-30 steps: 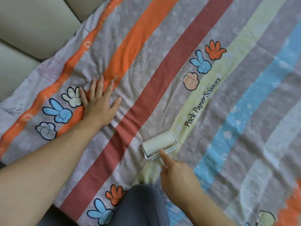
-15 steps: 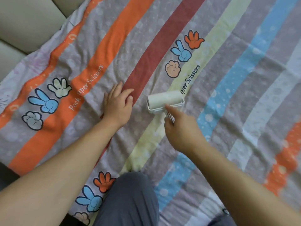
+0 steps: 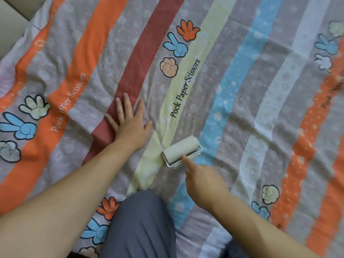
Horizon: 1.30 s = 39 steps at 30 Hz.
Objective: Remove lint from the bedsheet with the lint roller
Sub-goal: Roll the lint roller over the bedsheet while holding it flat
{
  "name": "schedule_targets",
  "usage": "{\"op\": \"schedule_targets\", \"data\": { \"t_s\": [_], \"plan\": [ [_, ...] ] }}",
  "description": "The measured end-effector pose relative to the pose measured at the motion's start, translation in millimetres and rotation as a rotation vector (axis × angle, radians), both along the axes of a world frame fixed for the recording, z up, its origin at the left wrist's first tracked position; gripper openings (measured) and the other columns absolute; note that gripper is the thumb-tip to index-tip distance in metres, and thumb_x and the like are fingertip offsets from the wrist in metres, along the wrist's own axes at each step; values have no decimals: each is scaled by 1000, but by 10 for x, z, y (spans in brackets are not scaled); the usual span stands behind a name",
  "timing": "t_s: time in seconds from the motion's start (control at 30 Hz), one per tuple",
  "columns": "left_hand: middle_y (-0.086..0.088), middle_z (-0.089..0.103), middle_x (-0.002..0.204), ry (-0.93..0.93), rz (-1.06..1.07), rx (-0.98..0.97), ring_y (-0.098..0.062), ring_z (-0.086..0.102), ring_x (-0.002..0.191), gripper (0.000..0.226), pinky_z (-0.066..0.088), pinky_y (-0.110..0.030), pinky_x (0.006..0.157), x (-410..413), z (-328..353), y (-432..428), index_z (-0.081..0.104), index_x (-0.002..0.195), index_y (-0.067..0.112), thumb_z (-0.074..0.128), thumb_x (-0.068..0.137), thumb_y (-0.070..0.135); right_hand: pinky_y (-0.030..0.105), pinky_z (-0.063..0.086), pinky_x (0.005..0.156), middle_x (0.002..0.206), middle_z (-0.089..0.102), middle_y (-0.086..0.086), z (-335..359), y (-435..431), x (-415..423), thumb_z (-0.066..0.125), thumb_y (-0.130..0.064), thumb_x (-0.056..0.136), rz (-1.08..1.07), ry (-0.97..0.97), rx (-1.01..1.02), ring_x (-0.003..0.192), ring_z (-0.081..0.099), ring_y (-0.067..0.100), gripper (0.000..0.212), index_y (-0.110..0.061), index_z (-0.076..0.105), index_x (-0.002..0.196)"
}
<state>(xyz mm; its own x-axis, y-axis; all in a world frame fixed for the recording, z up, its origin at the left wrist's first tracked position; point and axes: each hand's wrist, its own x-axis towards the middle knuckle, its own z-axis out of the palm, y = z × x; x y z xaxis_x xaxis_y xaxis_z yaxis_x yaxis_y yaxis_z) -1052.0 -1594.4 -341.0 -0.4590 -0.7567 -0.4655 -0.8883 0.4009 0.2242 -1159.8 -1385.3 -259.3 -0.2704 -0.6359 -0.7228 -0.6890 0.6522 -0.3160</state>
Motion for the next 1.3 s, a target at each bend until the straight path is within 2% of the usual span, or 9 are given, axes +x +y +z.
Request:
{"op": "schedule_targets", "data": {
  "t_s": [0.17, 0.3, 0.4, 0.57, 0.73, 0.83, 0.93, 1.07, 1.3],
  "plan": [
    [-8, -28, 165, -7, -19, 32, -33, -31, 149, 83, -9, -73, 114, -138, 7, 218, 0, 162, 30, 46, 98, 54, 39, 46, 71, 105, 61, 8, 134, 415, 39, 36, -26, 100, -10, -13, 35, 91, 58, 30, 53, -34, 23, 150],
    [-8, -29, 165, -3, -46, 42, -32, -34, 148, 83, -10, -72, 114, -199, 20, 310, 1, 162, 31, 46, 97, 56, 32, 48, 80, 123, 63, -1, 477, 429, -181, 38, -30, 100, -35, -95, 44, 105, 59, 21, 46, -34, 37, 146],
    [-4, -30, 165, 48, -78, 63, -29, -37, 147, 77, -15, -71, 113, -231, 14, 345, 7, 161, 38, 47, 97, 56, 19, 37, 63, 124, 63, -4, 748, 278, -425, 42, -33, 101, -103, -117, -31, 100, 61, 16, 43, -38, 40, 143],
    [1, -22, 168, 141, -50, 42, -21, -32, 150, 62, -18, -68, 113, -261, -22, 402, 24, 158, 42, 49, 101, 42, 38, 51, 81, 122, 64, 8, 436, -288, -772, 41, -29, 99, -174, 100, -238, 107, 58, 33, 41, -33, 45, 139],
    [1, -16, 169, 97, 9, -3, -18, -25, 152, 60, -15, -62, 118, -322, 9, 494, 24, 158, 42, 44, 102, 30, 35, 45, 66, 106, 63, 12, -65, -577, -953, 42, -20, 93, -101, 129, -206, 85, 53, 31, 33, -21, 51, 125],
    [-3, -12, 170, 12, 44, -2, -20, -20, 154, 63, -10, -58, 121, -414, 47, 646, 19, 160, 38, 42, 102, 30, 34, 42, 66, 105, 64, 13, -110, -205, -918, 44, -18, 92, -74, 89, -211, 87, 56, 35, 27, -18, 53, 117],
    [-4, -10, 170, -52, 53, 14, -22, -14, 155, 64, -5, -58, 123, -541, 111, 919, 17, 161, 36, 43, 102, 32, 36, 44, 70, 110, 64, 15, -63, 421, -868, 46, -17, 92, -72, -1, -194, 99, 60, 36, 38, -21, 48, 130],
    [0, -12, 170, -77, 84, 62, -21, -15, 155, 68, -4, -57, 123, -719, 171, 1315, 10, 161, 37, 44, 102, 34, 35, 36, 60, 98, 56, 12, 29, 1098, -773, 44, -8, 88, -48, -66, -149, 79, 52, 33, 60, -23, 27, 144],
    [0, -15, 169, -146, 106, 132, -20, -13, 156, 68, 0, -52, 125, -906, 283, 1686, 9, 162, 34, 43, 103, 36, 33, 20, 44, 82, 46, 6, 123, 1685, -791, 43, -4, 87, -14, -80, -100, 68, 42, 29, 66, -22, 23, 147]
  ]
}}
